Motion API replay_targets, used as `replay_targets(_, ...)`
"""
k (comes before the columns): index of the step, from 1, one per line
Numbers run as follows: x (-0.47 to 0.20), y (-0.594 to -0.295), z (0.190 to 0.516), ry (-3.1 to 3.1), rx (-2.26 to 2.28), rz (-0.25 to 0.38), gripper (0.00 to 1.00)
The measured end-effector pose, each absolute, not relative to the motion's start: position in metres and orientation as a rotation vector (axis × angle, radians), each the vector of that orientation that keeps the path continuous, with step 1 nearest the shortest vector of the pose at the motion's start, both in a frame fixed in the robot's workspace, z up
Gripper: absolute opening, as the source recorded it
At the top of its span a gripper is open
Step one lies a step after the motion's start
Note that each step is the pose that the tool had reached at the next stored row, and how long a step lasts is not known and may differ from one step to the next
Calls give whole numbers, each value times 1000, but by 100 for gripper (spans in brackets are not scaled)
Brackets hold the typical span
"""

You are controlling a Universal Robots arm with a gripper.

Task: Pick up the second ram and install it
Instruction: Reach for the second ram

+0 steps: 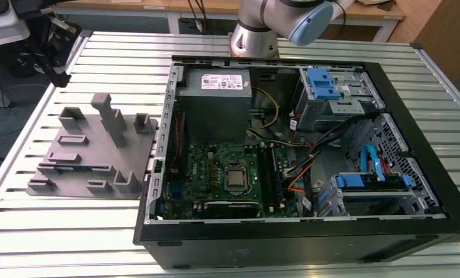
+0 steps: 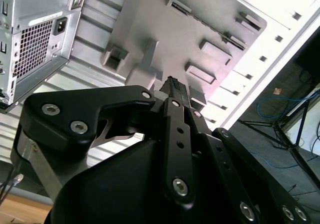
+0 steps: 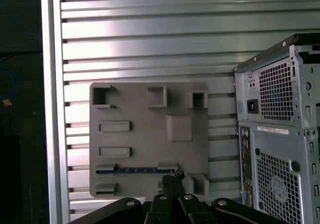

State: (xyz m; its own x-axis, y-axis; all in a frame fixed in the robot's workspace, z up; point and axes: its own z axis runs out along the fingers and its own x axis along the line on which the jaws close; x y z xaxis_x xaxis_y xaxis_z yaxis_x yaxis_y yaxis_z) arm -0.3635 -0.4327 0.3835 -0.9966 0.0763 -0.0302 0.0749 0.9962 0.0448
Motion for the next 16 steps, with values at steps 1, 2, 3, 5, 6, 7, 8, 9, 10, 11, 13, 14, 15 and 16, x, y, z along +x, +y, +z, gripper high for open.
replay_targets(1, -364, -433, 383, 3107, 118, 68, 11)
replay_targets(2, -365, -434, 383, 3107, 118, 68, 11)
replay_targets(3, -365, -434, 383, 3107, 117, 68, 11)
replay_targets(5, -367, -435, 383, 3107, 117, 68, 11)
replay_targets(6, -367, -435, 382, 3107, 118, 68, 11)
replay_targets(7, -368, -435, 382, 3107, 118, 68, 11)
replay_targets(8, -368, -436, 382, 3107, 118, 68, 11)
replay_targets(9, -369, -436, 382, 3107, 118, 68, 11)
replay_targets(10, -370, -436, 382, 3107, 118, 68, 11)
replay_targets(11, -370, -437, 382, 3107, 118, 68, 11)
replay_targets(13, -371, -437, 381, 3107, 118, 68, 11)
replay_targets(14, -372, -438, 381, 3107, 118, 68, 11)
replay_targets(15, -373, -438, 381, 3107, 118, 68, 11)
replay_targets(16, -373, -438, 381, 3107, 118, 68, 11)
